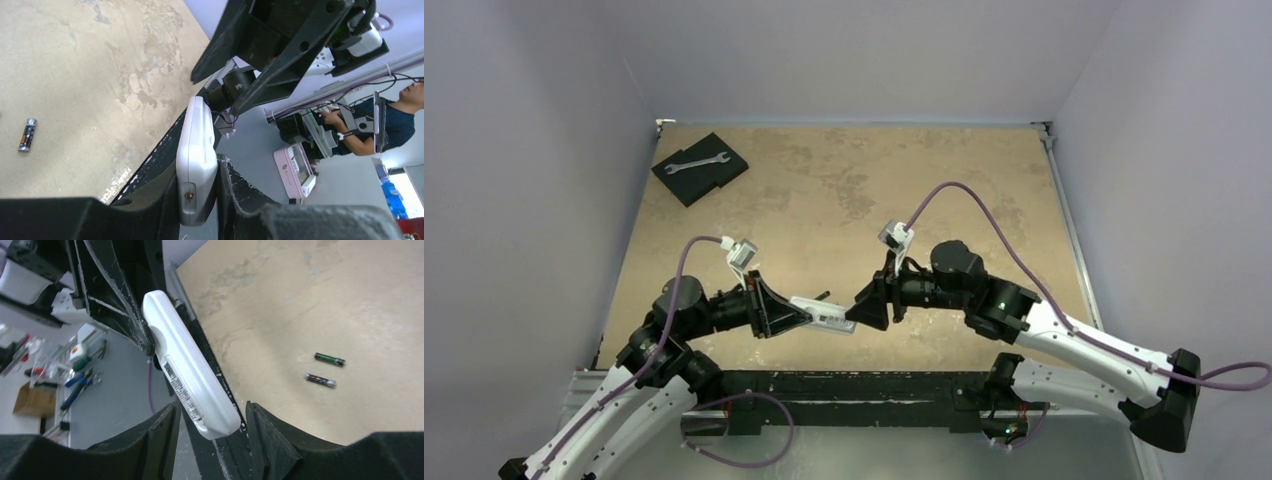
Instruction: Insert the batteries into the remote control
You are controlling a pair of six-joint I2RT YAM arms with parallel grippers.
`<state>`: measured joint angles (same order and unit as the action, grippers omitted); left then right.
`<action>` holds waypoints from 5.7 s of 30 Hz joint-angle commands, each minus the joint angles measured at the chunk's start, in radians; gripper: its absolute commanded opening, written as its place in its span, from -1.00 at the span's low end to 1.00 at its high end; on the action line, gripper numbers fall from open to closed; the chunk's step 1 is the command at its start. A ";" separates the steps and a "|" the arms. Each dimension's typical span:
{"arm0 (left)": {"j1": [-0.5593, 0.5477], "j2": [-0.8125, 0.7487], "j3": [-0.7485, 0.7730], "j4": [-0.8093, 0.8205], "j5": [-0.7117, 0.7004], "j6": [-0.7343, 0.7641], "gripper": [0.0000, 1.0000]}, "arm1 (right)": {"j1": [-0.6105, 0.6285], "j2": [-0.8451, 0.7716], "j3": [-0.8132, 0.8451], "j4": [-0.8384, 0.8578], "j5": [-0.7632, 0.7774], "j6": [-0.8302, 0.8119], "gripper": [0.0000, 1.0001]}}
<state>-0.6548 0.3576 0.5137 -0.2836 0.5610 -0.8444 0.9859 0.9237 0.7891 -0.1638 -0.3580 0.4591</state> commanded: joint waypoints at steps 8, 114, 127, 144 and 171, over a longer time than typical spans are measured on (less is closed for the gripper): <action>0.005 -0.063 -0.077 0.072 -0.146 -0.099 -1.00 | -0.004 -0.150 -0.106 0.082 0.134 0.137 0.12; 0.005 -0.040 -0.162 0.316 -0.147 -0.255 -1.00 | 0.060 0.041 -0.286 0.623 0.136 0.410 0.17; 0.006 -0.019 -0.154 0.208 -0.180 -0.229 -1.00 | 0.062 0.007 -0.328 0.738 0.093 0.421 0.16; 0.006 -0.005 -0.139 0.112 -0.233 -0.195 -1.00 | 0.074 -0.020 -0.329 0.677 0.139 0.403 0.16; 0.005 -0.001 -0.142 0.154 -0.197 -0.239 -1.00 | 0.076 -0.042 -0.319 0.477 0.258 0.393 0.16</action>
<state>-0.6483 0.3523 0.3454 -0.2020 0.3355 -1.0580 1.0557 0.8833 0.4450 0.2981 -0.1211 0.8558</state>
